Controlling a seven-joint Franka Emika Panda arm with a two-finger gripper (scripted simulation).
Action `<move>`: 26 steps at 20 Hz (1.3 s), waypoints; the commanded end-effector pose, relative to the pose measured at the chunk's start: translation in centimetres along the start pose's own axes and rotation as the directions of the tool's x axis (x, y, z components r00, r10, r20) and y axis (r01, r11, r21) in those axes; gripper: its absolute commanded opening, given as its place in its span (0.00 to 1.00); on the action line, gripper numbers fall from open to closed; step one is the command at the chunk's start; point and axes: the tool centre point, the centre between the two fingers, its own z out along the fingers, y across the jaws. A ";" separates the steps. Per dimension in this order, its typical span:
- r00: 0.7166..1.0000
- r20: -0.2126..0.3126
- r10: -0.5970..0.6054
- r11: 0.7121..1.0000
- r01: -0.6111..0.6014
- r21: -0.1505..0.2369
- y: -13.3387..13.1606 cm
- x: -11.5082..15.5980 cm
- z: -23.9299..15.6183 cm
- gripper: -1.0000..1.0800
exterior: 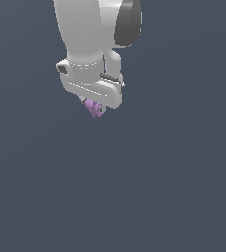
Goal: Pick up the object and move it to a goal position.
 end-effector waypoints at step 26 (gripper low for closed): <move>1.000 0.002 -0.001 1.000 0.001 0.000 -2.4 3.2 -18.7 0.00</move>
